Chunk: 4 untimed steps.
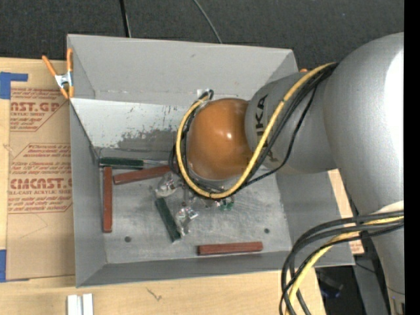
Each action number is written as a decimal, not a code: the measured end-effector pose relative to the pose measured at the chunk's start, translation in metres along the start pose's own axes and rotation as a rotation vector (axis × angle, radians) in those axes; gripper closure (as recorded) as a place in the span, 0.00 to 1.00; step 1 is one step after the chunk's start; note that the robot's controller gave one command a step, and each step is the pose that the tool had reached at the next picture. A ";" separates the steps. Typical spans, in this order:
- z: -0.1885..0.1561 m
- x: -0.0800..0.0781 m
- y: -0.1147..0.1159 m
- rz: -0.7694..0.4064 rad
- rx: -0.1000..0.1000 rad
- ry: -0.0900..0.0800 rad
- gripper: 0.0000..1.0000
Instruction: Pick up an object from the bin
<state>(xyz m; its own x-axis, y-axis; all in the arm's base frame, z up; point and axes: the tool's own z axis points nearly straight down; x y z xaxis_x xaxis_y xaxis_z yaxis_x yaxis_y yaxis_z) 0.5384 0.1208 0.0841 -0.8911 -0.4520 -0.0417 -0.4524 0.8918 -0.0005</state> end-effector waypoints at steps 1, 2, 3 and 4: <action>-0.002 -0.017 0.001 0.030 0.004 -0.013 1.00; 0.002 -0.032 0.005 0.053 0.003 0.013 0.00; 0.002 -0.031 0.005 0.053 0.002 0.016 0.00; 0.008 0.018 0.024 -0.336 -0.005 0.022 1.00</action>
Offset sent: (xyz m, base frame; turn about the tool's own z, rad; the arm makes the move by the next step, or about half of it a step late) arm 0.0182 0.0155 -0.0083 0.0520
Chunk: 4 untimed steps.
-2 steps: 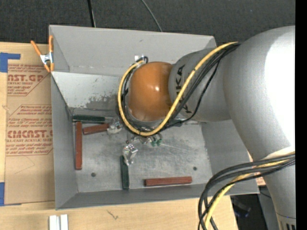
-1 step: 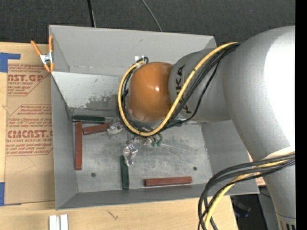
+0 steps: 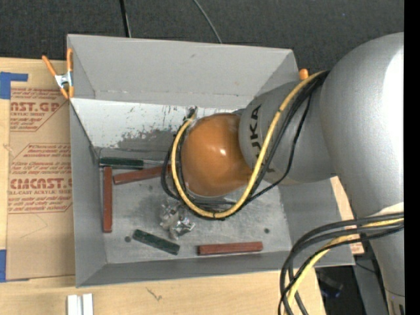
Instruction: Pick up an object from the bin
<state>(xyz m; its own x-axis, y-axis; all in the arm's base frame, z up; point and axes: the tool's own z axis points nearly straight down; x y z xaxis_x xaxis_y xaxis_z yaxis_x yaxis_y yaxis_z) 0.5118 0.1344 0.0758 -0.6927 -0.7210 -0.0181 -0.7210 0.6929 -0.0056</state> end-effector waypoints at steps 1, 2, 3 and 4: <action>0.003 0.005 0.001 0.000 -0.006 0.018 0.00; 0.003 0.005 0.001 0.000 -0.006 0.016 0.00; -0.006 -0.023 0.031 -0.046 -0.005 0.018 0.00; -0.009 -0.052 0.062 -0.043 -0.008 0.013 0.00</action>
Offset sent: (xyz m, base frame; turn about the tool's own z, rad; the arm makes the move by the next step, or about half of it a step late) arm 0.0000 0.0000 0.0000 0.0000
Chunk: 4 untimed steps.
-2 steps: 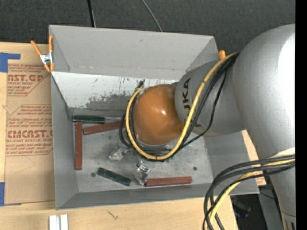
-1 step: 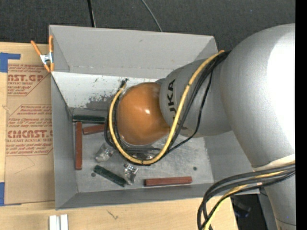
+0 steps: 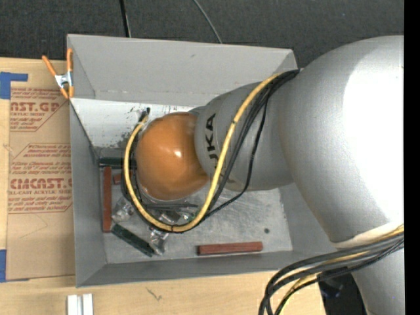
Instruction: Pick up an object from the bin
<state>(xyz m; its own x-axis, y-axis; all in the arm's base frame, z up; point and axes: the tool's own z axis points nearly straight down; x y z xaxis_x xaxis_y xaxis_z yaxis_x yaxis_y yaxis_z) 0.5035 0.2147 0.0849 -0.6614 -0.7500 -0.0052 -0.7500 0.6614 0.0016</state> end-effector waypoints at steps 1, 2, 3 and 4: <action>-0.021 0.015 0.007 -0.006 -0.001 0.006 0.00; -0.019 0.016 0.002 0.096 0.001 0.002 0.00; -0.001 0.017 0.011 0.032 0.002 0.004 0.00; -0.002 0.005 0.024 0.244 0.001 0.003 1.00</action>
Offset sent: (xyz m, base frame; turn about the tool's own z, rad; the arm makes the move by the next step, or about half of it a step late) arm -0.0096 -0.0161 0.0035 0.2101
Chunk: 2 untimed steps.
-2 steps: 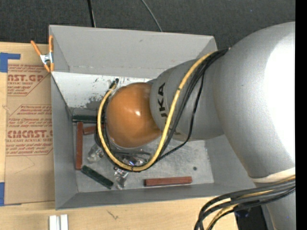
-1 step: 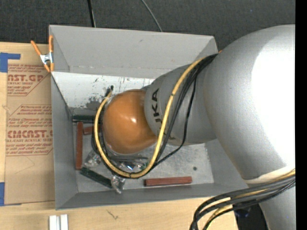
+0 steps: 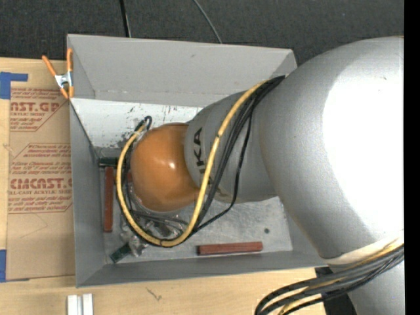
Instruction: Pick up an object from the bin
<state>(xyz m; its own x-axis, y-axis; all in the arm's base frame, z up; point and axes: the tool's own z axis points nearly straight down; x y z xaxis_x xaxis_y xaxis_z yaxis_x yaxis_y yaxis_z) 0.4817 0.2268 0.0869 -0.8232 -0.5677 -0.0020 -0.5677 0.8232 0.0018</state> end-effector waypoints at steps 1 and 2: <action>0.000 0.000 0.000 0.001 0.000 0.000 1.00; -0.013 -0.004 0.005 -0.046 0.001 0.002 1.00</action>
Offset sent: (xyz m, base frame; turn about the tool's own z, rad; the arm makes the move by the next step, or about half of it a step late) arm 0.0012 0.0168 0.0309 -0.1100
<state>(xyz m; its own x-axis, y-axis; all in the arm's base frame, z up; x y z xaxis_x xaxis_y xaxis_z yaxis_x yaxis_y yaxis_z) 0.4821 0.2332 0.0995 -0.7960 -0.6053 0.0002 -0.6053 0.7960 0.0007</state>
